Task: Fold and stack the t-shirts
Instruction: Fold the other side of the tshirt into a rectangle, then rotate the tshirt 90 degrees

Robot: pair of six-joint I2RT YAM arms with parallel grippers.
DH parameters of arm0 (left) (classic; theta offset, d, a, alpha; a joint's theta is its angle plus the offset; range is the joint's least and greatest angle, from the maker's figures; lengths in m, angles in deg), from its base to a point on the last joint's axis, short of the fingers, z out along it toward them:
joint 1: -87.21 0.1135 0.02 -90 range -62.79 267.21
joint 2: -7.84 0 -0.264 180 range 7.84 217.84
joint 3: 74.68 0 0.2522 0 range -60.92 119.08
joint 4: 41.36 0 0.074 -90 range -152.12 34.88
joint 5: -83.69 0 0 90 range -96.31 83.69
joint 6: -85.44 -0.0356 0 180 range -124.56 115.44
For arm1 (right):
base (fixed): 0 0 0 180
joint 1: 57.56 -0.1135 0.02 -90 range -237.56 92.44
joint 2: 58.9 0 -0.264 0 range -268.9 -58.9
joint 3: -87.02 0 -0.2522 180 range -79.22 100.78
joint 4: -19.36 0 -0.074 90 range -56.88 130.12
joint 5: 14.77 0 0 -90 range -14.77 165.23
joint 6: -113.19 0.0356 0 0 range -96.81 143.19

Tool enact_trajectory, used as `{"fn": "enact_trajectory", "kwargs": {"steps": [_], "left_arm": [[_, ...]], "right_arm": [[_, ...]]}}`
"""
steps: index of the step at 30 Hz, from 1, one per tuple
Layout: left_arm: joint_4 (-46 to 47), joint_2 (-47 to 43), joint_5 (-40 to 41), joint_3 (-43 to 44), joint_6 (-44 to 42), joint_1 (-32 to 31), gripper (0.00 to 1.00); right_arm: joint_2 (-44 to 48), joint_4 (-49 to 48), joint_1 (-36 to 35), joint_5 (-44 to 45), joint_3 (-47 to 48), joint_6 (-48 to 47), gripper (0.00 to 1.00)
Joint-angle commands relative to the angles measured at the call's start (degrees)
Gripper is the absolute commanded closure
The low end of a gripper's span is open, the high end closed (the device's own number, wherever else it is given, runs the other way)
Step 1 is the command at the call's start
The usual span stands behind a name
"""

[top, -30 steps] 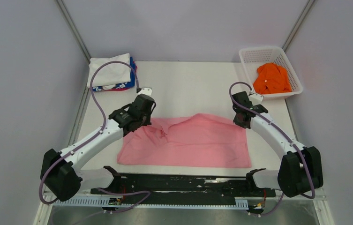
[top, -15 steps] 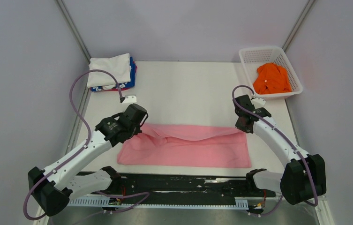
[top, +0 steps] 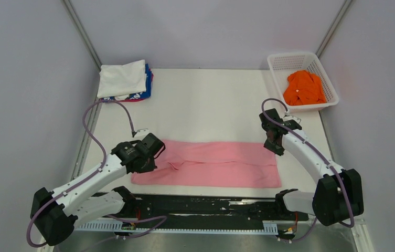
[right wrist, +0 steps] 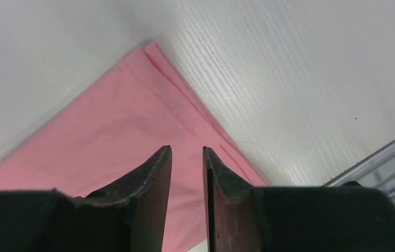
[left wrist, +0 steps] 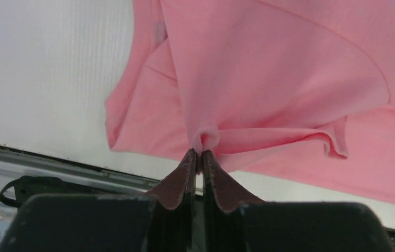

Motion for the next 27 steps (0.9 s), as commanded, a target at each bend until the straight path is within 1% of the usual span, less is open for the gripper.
{"fn": "enact_trajectory", "kwargs": {"steps": [1,2,3,4,5,7,9,10,11,12,15,17,18,19,20,22,24,27], "left_arm": [[-3.4,0.2,-5.1,0.2,5.6,-1.8,0.76],[-4.7,0.4,-5.2,0.7,5.9,-2.2,0.69],[-5.0,0.4,-5.8,1.8,5.7,-2.7,0.49],[-5.0,0.6,-7.3,2.5,4.6,-2.8,0.37],[-4.9,0.7,-7.8,4.3,4.0,-2.9,0.11],[-3.8,1.1,-7.7,6.9,1.8,-3.2,0.02],[-0.7,1.7,-7.4,8.6,-0.8,-3.2,0.0],[2.4,2.5,-7.3,9.0,-2.4,-3.2,0.0],[4.1,3.1,-7.4,9.5,-3.1,-3.2,0.0],[8.1,4.3,-7.7,9.6,-4.1,-3.2,0.0],[14.8,10.1,-9.4,8.4,-3.9,-2.3,0.0],[18.4,14.4,-11.9,6.9,-2.7,0.2,0.0],[21.0,15.9,-15.4,5.2,-1.8,2.9,0.0],[22.4,18.4,-17.2,4.1,-1.5,4.3,0.0],[25.5,19.4,-20.2,2.2,-0.8,6.7,0.0],[29.3,22.0,-21.9,-0.3,0.5,8.9,0.0],[31.6,24.3,-21.6,-1.4,1.5,10.4,0.0],[34.6,28.9,-18.4,-1.2,1.8,13.3,0.0]], "right_arm": [[0.1,4.9,-0.4,2.3,0.2,4.7,0.6],[0.5,5.2,-0.4,2.7,0.3,4.9,0.44],[1.0,5.4,-0.4,3.0,0.5,4.8,0.29],[1.4,5.4,-0.4,3.5,0.7,4.6,0.19],[1.8,5.4,-0.4,4.1,1.0,4.6,0.12],[2.6,4.5,-0.4,5.0,1.5,4.4,0.01],[3.8,1.3,-0.4,4.0,1.6,2.3,0.0],[4.7,-0.9,-0.4,2.5,1.3,0.0,0.0],[5.7,-3.5,-0.4,-0.7,0.9,-1.5,0.0],[6.8,-6.7,-0.4,-4.0,0.3,-3.6,0.0],[10.2,-18.8,-0.4,-19.0,-3.5,-9.2,0.0],[10.5,-26.1,-0.4,-30.0,-6.6,-11.1,0.0],[9.8,-28.5,-0.4,-33.4,-7.6,-11.2,0.0],[8.9,-30.0,-0.4,-35.9,-8.2,-11.4,0.0],[7.5,-30.9,-0.4,-37.3,-8.5,-11.5,0.0],[4.9,-32.7,-0.4,-38.8,-9.3,-11.7,0.0],[2.2,-33.6,-0.4,-39.3,-9.9,-12.0,0.0],[-2.0,-34.5,-0.4,-40.0,-10.8,-11.9,0.0]]}}
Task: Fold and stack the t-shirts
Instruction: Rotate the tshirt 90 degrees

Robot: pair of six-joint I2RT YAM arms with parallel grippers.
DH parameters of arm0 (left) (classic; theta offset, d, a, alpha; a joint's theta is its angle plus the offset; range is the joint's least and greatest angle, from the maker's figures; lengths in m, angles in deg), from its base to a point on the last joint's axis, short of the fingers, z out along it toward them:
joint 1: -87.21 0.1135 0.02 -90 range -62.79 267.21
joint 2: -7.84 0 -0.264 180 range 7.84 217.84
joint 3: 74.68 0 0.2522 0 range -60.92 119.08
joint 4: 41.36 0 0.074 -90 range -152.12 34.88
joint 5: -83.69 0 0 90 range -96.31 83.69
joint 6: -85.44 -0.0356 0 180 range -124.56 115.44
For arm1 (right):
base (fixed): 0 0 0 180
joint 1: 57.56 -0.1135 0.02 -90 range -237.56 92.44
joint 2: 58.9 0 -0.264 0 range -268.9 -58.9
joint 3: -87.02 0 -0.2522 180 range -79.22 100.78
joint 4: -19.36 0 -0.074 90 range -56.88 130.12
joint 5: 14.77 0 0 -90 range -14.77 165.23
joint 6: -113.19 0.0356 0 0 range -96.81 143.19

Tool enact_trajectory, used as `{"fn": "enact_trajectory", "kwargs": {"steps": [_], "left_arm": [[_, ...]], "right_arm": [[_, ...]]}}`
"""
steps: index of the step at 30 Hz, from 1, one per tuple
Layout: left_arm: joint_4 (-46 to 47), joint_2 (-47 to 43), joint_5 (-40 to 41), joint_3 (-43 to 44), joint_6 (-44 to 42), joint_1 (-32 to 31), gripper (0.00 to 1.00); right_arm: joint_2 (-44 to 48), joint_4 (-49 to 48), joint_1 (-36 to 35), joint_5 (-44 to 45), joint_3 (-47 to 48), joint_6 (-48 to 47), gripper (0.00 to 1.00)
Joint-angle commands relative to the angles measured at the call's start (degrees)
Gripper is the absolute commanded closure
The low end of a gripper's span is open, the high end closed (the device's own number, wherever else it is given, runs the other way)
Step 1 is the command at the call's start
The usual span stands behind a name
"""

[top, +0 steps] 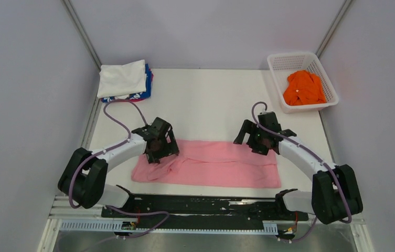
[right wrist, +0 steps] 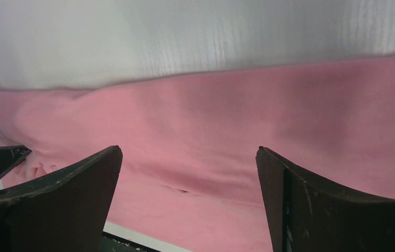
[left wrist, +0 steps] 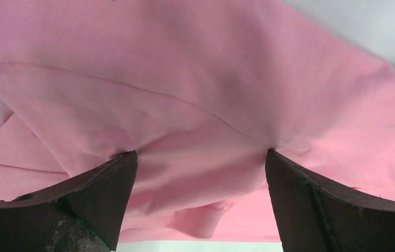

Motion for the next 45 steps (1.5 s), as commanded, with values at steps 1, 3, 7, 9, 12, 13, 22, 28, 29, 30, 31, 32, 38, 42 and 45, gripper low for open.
{"fn": "enact_trajectory", "kwargs": {"steps": [1,3,7,9,12,13,22,28,29,30,31,32,38,42,45], "left_arm": [[9.6,5.7,1.9,-0.1,1.9,4.4,0.0],[10.9,9.9,5.8,3.1,2.2,7.5,0.0],[13.9,25.3,5.7,18.3,0.0,11.6,0.0],[10.4,33.8,4.4,30.2,-1.1,11.4,0.0],[7.3,46.2,1.6,52.0,-0.4,9.5,0.0],[5.8,52.5,-0.9,56.9,-0.1,8.7,0.0],[17.0,84.1,-16.0,100.1,2.8,4.6,0.0],[27.6,86.1,-14.3,102.7,1.6,5.0,0.0],[28.1,86.0,-15.7,103.3,1.0,5.3,0.0],[28.7,85.1,-16.4,103.7,-0.7,5.5,0.0],[28.5,84.8,-17.3,104.3,-1.7,5.5,0.0],[27.7,83.4,-17.7,104.4,-3.7,5.6,0.0],[20.3,69.5,-17.7,101.8,-12.2,4.3,0.0],[15.3,54.1,-19.5,90.1,-16.5,3.5,0.0],[13.4,39.8,-19.4,74.4,-19.6,2.9,0.0]], "right_arm": [[-4.7,-6.6,-0.1,-5.7,-1.7,-1.6,0.0],[-5.9,-6.7,-0.2,-5.7,-2.8,-1.3,0.0],[-5.4,-6.8,-0.2,-7.4,-6.8,-1.2,0.0],[-4.6,-6.8,-1.9,-10.0,-8.6,-2.1,0.0],[-3.9,-6.9,-7.2,-13.3,-11.1,-2.1,0.0],[-3.7,-7.3,-9.5,-13.8,-11.8,-2.1,0.0],[-7.7,-13.6,-25.7,-16.3,-11.6,-2.7,0.0],[-9.7,-14.1,-28.7,-15.1,-8.4,-3.0,0.0],[-9.3,-14.1,-28.7,-14.6,-8.0,-2.8,0.0],[-8.8,-13.7,-28.7,-13.9,-7.5,-2.6,0.0],[-8.0,-13.2,-28.7,-12.9,-6.9,-2.5,0.0],[-6.8,-12.4,-28.7,-11.1,-6.2,-2.3,0.0],[3.7,-7.8,-26.1,-2.7,-2.7,1.4,0.0],[11.9,-6.7,-24.5,-1.1,-5.0,4.9,0.0],[18.3,-6.1,-23.6,1.0,-8.7,6.8,0.0]]}}
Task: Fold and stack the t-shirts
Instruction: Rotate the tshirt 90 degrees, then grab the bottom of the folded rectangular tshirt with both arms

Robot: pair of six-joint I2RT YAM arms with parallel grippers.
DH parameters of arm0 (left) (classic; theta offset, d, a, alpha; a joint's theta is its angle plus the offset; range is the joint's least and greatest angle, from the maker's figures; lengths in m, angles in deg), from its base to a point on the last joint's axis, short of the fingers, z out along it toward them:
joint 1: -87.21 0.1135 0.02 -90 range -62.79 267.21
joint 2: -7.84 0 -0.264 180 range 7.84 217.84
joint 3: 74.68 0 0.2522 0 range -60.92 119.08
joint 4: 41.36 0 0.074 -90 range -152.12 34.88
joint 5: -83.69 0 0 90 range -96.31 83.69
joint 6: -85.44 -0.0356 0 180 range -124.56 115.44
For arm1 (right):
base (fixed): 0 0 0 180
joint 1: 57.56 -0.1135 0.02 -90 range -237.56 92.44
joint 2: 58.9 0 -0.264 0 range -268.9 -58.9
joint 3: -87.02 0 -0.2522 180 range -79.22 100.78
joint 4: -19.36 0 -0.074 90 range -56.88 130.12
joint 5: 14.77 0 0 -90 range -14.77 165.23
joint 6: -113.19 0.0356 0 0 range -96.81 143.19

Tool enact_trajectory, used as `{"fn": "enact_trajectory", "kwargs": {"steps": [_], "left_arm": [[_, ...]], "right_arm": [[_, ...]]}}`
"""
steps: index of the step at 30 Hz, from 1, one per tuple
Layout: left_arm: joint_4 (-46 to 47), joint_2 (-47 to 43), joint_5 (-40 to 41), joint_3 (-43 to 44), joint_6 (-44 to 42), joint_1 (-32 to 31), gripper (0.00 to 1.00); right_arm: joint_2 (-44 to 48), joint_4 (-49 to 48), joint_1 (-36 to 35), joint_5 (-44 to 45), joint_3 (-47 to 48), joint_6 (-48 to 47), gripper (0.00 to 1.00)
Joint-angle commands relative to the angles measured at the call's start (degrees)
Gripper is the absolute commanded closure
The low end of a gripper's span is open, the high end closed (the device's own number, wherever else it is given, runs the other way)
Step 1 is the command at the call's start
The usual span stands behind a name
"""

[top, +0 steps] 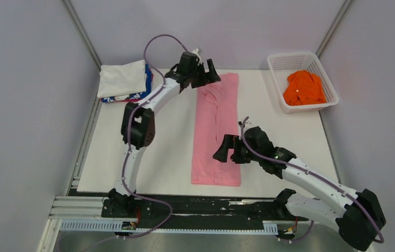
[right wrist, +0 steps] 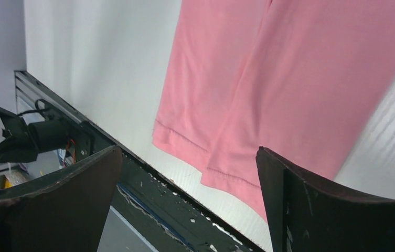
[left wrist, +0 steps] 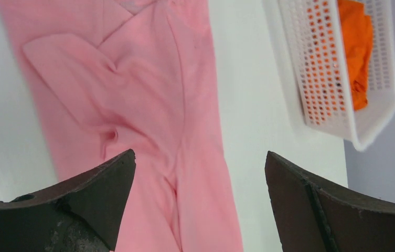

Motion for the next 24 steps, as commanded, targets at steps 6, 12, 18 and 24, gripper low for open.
{"fn": "enact_trajectory", "kwargs": {"steps": [6,12,18,24], "left_arm": [[-6.3,-45.5,11.5,-41.8,-5.8,-5.9,0.0],[-11.5,-61.7,15.2,-66.6,3.4,-13.6,0.0],[-11.3,-67.7,11.7,-82.6,9.5,-21.4,0.14],[-5.1,-63.5,6.0,-86.8,12.1,-24.9,0.27]], "right_arm": [[16.3,15.1,1.9,7.0,-3.7,5.9,0.0],[16.6,23.8,2.2,3.8,-5.6,11.5,0.01],[12.2,23.3,2.2,0.0,-9.8,13.8,0.16],[8.7,19.4,2.2,-1.8,-10.5,13.5,0.36]]}}
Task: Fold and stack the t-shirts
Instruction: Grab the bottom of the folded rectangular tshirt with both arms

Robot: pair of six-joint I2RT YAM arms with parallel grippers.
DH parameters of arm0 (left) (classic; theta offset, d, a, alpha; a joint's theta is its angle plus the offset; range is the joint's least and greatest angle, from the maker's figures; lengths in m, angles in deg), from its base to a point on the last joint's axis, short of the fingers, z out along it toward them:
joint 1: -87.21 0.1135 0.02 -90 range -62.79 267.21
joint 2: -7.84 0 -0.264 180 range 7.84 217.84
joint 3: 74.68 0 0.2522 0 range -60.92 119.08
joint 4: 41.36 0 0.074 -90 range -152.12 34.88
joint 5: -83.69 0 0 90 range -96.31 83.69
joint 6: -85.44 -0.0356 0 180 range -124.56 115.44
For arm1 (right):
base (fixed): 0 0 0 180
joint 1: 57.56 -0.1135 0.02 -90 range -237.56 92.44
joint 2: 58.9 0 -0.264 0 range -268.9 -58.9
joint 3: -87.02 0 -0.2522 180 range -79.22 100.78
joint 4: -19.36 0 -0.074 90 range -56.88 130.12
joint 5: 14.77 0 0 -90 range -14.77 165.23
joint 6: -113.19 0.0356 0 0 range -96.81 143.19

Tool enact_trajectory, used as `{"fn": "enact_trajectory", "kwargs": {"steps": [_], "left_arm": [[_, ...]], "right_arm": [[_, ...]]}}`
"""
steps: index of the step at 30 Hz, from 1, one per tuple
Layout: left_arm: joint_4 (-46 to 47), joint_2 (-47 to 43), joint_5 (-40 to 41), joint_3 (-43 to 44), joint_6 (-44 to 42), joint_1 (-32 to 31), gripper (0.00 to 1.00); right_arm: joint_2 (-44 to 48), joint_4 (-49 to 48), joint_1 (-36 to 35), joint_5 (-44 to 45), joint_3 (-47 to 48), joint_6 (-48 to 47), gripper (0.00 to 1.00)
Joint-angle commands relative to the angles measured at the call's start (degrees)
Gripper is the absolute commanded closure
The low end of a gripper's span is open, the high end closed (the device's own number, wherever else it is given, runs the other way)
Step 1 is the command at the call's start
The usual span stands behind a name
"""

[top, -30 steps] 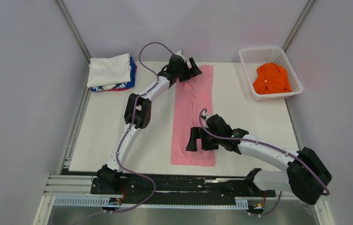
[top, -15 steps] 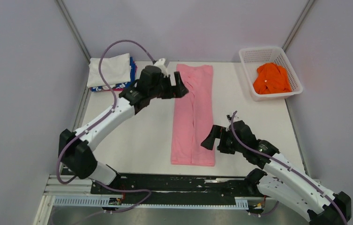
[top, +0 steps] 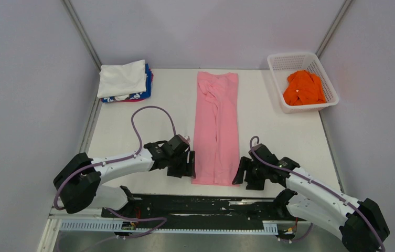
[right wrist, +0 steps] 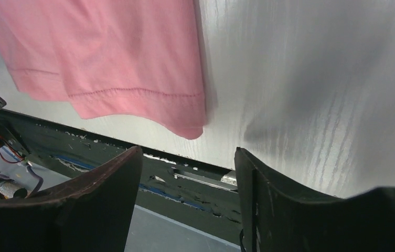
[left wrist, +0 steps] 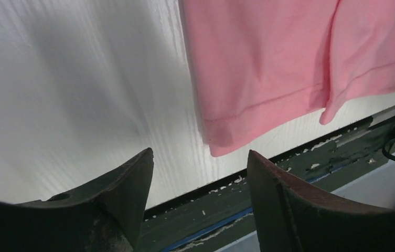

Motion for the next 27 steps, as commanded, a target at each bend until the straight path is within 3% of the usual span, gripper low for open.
{"fn": "enact_trajectory", "kwargs": {"steps": [1,10,13,16,19,23,27], "left_arm": [[6.0,2.5,-3.1,0.1,3.4,-1.5,0.3],[7.0,7.8,-3.3,1.0,3.6,-3.3,0.46],[6.9,9.3,-3.5,1.1,3.3,-4.1,0.64],[6.4,11.3,-3.4,1.2,3.0,-4.2,0.77],[5.3,11.2,-3.4,1.7,2.9,-4.3,1.0],[4.0,6.6,-2.9,1.8,2.4,-4.3,1.0],[7.6,3.5,-4.2,1.8,0.6,-4.2,1.0]], "right_arm": [[-1.4,-4.3,0.1,-2.0,-0.4,1.3,0.37],[-6.8,-9.5,0.1,0.0,-0.7,1.6,0.5],[-8.2,-11.3,0.2,-0.8,-1.2,1.2,0.62],[-9.3,-11.8,0.1,-1.4,-1.2,0.2,0.72],[-9.4,-12.0,0.1,-2.0,-1.4,0.0,0.84],[-7.2,-13.0,0.1,-2.8,-1.5,-0.9,1.0],[-4.0,-13.9,0.1,-2.4,0.2,-2.9,1.0]]}}
